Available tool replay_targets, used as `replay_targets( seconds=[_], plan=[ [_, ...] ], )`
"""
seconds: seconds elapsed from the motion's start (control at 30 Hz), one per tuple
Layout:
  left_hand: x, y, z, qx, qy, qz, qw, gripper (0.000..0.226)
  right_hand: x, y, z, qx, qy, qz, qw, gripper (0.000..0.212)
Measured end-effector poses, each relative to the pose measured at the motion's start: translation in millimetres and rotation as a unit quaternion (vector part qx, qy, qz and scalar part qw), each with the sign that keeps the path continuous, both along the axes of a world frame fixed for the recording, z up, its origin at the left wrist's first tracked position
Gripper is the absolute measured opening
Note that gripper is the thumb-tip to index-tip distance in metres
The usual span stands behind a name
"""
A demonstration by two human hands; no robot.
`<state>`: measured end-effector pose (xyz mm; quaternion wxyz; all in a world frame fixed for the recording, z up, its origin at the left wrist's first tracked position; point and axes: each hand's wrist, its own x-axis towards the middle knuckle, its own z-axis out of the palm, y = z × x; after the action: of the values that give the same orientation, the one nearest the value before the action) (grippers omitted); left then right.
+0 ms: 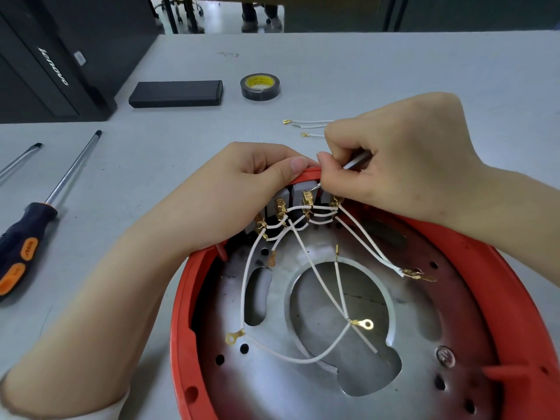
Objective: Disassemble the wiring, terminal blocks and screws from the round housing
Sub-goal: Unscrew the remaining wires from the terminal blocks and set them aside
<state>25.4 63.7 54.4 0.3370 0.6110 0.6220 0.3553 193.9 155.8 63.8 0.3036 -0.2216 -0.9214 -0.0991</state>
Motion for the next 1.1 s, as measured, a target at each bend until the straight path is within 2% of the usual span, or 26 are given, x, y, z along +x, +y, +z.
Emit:
replay_targets(
  seconds=[0.4,0.57,0.67,0.8,0.9,1.1],
  plan=[
    [0,-1,1,-0.004,-0.035,-0.009,0.999,0.025,-1,-1,2,-0.066,0.021,0.016,0.997,0.029],
    [-1,-1,0,-0.011,-0.023,-0.003,1.0,0.026,4,-9,10,-0.1,0.013,-0.022,0.995,0.038],
    [-1,-1,0,-0.017,-0.038,-0.006,0.999,0.026,7,-17,11,-0.09,0.022,-0.058,0.994,0.044],
    [0,-1,0,-0.013,-0.026,-0.008,1.0,0.026,7,-20,2,-0.068,0.02,-0.125,0.99,0.036],
    [0,-1,0,-0.009,-0.027,-0.005,1.0,0.025,3,-21,4,-0.056,0.002,-0.137,0.989,0.031],
    [0,-1,0,-0.006,-0.023,-0.008,1.0,0.025,2,-21,5,-0.048,-0.003,-0.142,0.989,0.034]
  ],
)
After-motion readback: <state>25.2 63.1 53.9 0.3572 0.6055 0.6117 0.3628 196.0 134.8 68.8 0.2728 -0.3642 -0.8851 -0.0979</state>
